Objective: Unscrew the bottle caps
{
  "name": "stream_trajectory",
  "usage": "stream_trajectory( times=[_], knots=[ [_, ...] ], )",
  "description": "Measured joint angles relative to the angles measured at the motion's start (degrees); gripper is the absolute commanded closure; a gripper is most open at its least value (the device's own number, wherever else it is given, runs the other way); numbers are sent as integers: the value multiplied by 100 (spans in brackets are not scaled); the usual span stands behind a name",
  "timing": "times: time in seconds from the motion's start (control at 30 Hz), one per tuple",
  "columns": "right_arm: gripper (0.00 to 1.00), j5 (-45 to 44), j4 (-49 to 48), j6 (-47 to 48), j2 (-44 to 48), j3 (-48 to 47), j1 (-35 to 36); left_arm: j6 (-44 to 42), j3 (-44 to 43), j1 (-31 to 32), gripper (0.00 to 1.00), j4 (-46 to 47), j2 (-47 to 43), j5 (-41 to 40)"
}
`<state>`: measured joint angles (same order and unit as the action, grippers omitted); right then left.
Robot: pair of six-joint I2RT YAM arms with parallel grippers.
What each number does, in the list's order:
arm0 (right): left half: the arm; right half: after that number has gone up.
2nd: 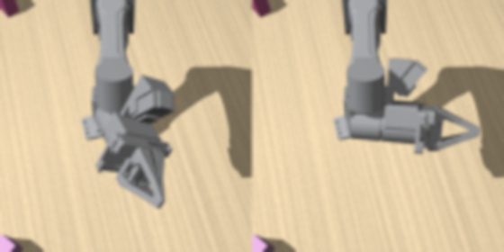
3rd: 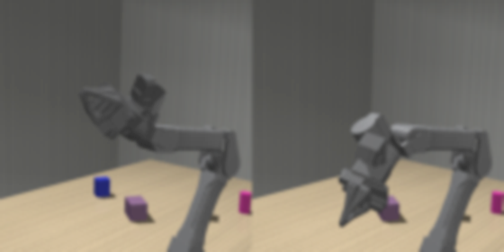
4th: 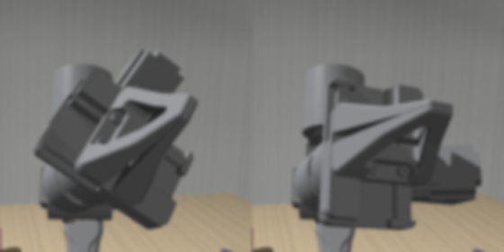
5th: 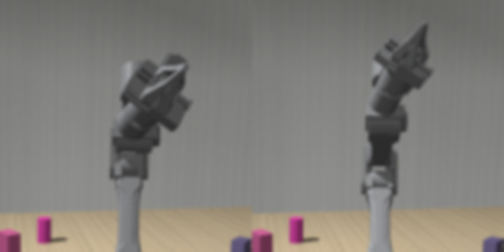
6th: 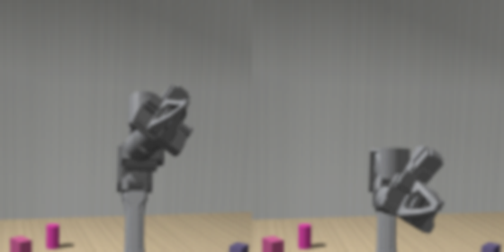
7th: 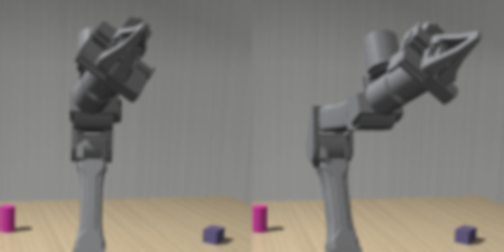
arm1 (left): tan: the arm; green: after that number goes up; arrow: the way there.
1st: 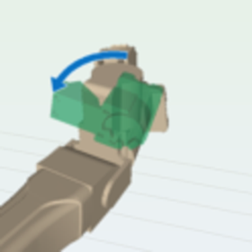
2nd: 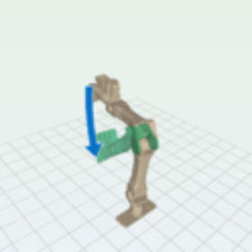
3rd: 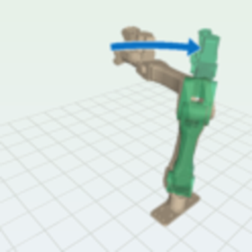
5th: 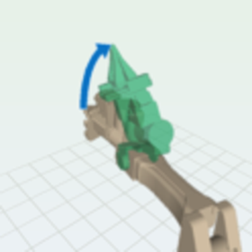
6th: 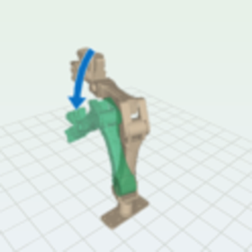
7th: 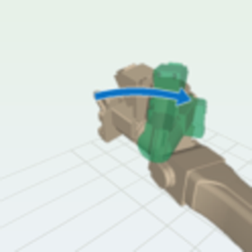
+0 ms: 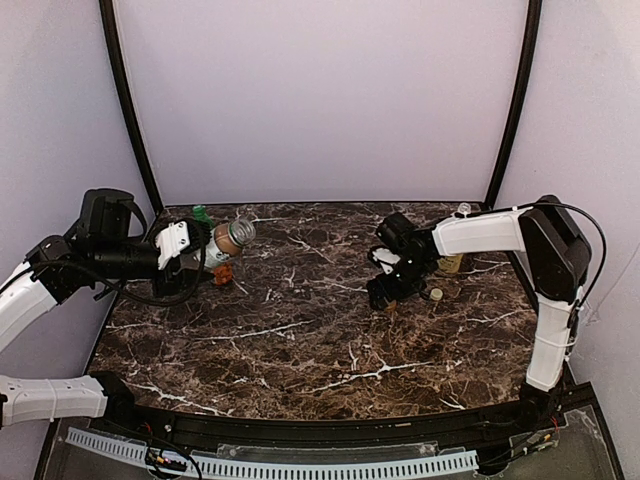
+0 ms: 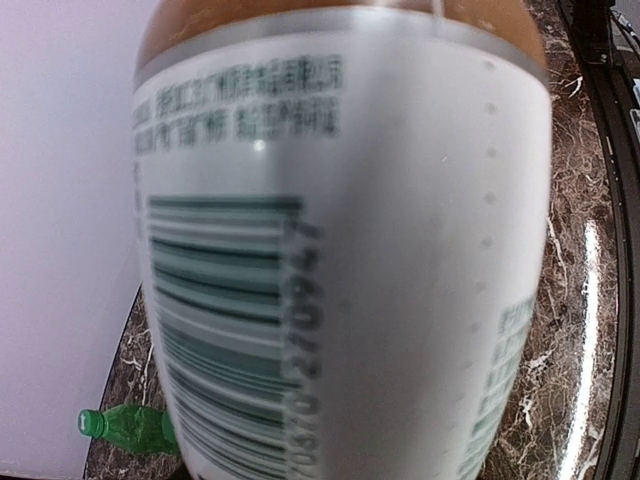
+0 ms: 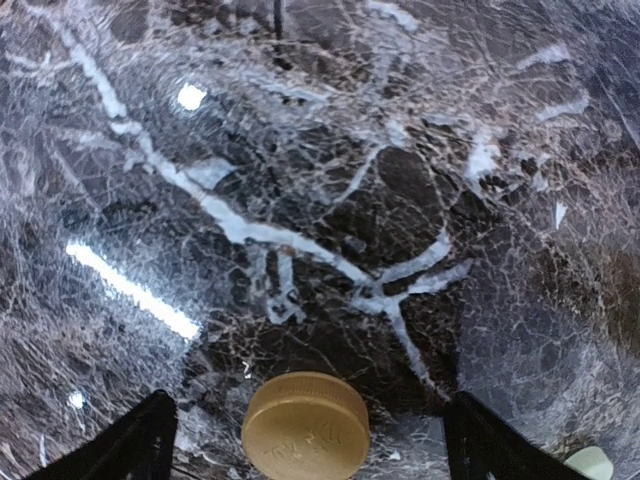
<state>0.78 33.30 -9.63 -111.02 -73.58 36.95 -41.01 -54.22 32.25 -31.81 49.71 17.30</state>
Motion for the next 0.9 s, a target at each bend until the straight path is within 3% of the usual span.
stream_trajectory(
  times=[0.17, 0.33, 0.43, 0.57, 0.7, 0.9],
  knots=[
    [1, -61, 116, 116, 92, -122, 20, 175, 0, -15, 86, 59, 11, 87],
    [4, 254, -133, 769, 938, -490, 247, 612, -20, -55, 83, 192, 15, 481],
    [2, 1012, -988, 1351, 1746, -560, 728, 966, -81, -94, 82, 282, 35, 901],
    [5, 2424, -2817, 1740, 2288, -632, 1537, 1327, -142, -146, 82, 442, 55, 1515],
    [6, 3517, -4306, 1462, 1808, -1174, 1910, 1521, -181, -162, 82, 522, 107, 1934],
    [16, 4164, -5268, 1165, 979, -1775, 2184, 1644, -201, -190, 82, 560, 127, 2229]
  ],
)
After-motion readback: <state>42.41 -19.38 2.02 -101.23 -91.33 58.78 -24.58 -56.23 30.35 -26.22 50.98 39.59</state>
